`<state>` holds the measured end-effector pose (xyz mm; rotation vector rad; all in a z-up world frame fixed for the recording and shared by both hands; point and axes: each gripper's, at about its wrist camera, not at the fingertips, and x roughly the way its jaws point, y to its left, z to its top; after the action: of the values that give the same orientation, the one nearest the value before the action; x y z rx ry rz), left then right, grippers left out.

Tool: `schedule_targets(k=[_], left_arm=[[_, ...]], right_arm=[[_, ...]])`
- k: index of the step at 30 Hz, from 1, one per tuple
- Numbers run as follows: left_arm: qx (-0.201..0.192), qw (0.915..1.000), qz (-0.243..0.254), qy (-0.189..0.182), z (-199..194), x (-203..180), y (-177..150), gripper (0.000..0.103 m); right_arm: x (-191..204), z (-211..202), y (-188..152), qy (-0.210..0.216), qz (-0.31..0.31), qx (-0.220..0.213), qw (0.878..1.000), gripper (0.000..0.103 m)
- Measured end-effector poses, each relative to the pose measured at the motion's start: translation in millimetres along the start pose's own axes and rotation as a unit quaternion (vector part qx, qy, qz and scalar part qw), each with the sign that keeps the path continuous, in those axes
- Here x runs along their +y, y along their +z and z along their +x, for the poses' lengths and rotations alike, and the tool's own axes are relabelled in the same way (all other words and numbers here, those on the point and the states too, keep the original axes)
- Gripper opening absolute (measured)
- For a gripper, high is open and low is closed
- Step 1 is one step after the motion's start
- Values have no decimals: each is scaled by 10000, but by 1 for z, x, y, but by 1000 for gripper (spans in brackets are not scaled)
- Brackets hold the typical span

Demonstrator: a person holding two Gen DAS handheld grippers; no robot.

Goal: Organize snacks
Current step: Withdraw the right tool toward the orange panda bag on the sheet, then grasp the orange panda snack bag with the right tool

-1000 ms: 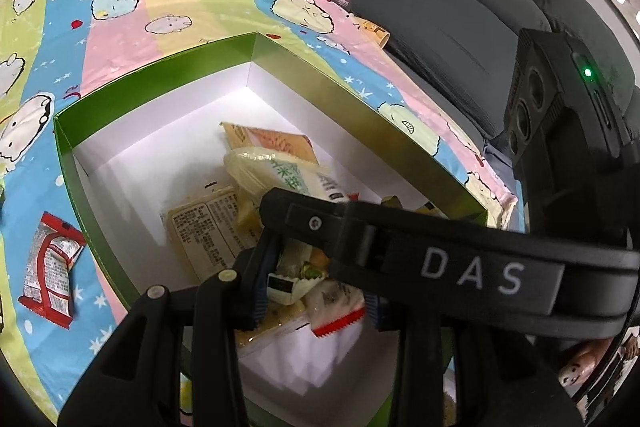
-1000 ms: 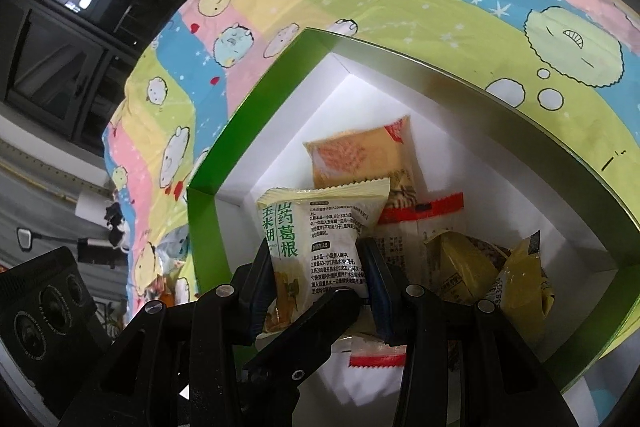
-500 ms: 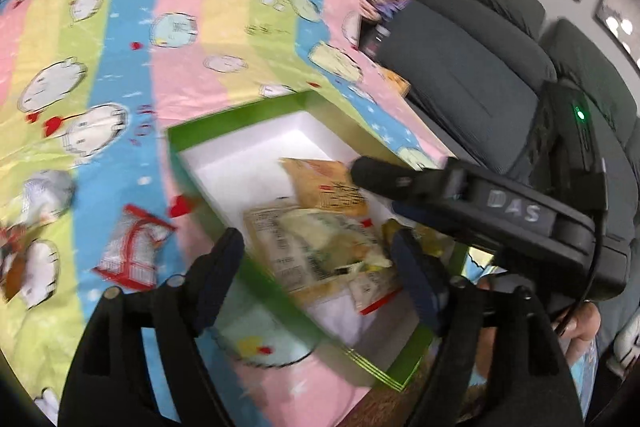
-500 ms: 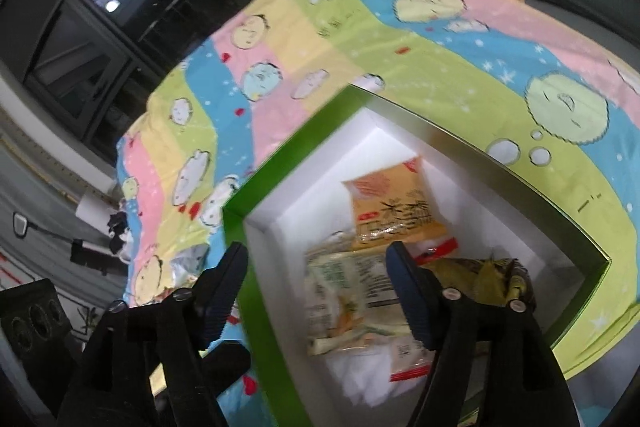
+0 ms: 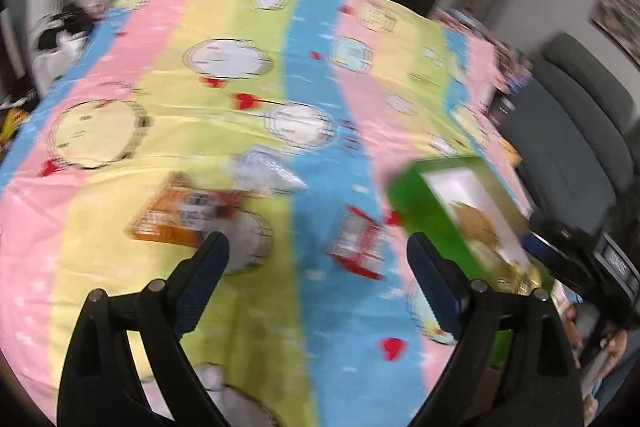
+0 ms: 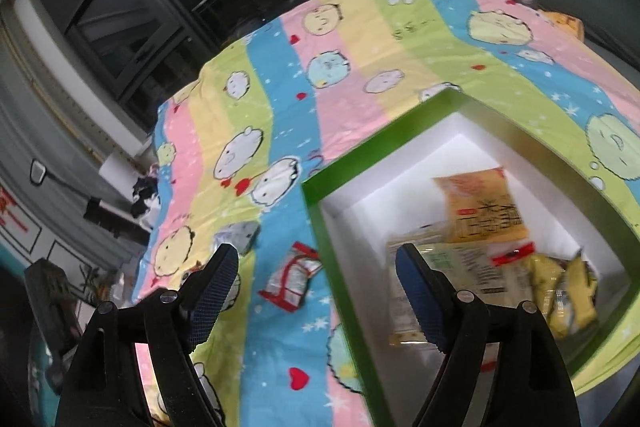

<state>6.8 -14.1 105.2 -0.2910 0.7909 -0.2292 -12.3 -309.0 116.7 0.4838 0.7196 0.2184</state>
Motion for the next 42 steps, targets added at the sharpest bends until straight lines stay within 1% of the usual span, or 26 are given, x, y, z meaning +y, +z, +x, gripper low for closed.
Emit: schedule_targets(k=[2, 4, 7, 8, 9, 11, 13, 15, 17, 19, 21, 23, 25, 27, 30, 33, 35, 40, 42], left_arm=[[-27, 9998, -142, 108, -1, 24, 0, 91], [-123, 9984, -493, 237, -2, 52, -1, 91], [-137, 9969, -693, 340, -1, 77, 1, 91], [-155, 9958, -817, 386, -1, 86, 2, 91], [-172, 9943, -974, 399, -1, 95, 3, 91], [-111, 9919, -1198, 394, -1, 108, 3, 91], [-82, 9905, -1317, 388, 0, 115, 4, 91], [-61, 9898, -1333, 493, 2, 117, 5, 91], [-33, 9891, -1324, 641, 4, 119, 5, 91], [12, 9897, -1321, 548, 7, 119, 5, 91], [123, 9897, -1365, 403, 13, 120, 4, 91], [221, 9893, -1381, 417, 19, 121, 4, 91], [301, 9889, -1362, 511, 25, 120, 3, 91], [398, 9884, -1372, 519, 31, 119, 2, 91], [516, 9886, -1346, 446, 38, 116, 1, 91], [597, 9883, -1318, 478, 44, 115, 1, 91], [645, 9884, -1311, 415, 48, 114, 1, 91], [755, 9873, -1357, 319, 55, 113, -1, 91], [751, 9866, -1410, 322, 56, 114, -2, 91]], right_arm=[[10, 6, -3, 34, -115, 5, 9999, 81], [19, 11, -6, 98, -204, 8, 9997, 82], [36, 23, -10, 170, -349, 91, 9992, 84], [43, 28, -12, 207, -400, 156, 9989, 87], [50, 33, -13, 257, -448, 228, 9984, 88], [68, 45, -16, 342, -628, 428, 9965, 88], [87, 58, -18, 437, -819, 650, 9936, 88], [102, 72, -17, 566, -856, 887, 9908, 88], [117, 91, -16, 738, -822, 1226, 9863, 88], [131, 107, -15, 870, -858, 1495, 9812, 88], [140, 121, -15, 861, -886, 1651, 9785, 88], [148, 140, -14, 811, -844, 1875, 9753, 88], [154, 158, -13, 963, -748, 2127, 9695, 88], [159, 172, -11, 993, -684, 2320, 9652, 88], [174, 191, -9, 925, -835, 2531, 9594, 88], [184, 210, -15, 731, -973, 2809, 9520, 88], [187, 221, -21, 603, -1046, 2993, 9465, 87], [190, 239, -33, 450, -1118, 3133, 9420, 87], [188, 244, -35, 359, -1135, 3162, 9412, 83]])
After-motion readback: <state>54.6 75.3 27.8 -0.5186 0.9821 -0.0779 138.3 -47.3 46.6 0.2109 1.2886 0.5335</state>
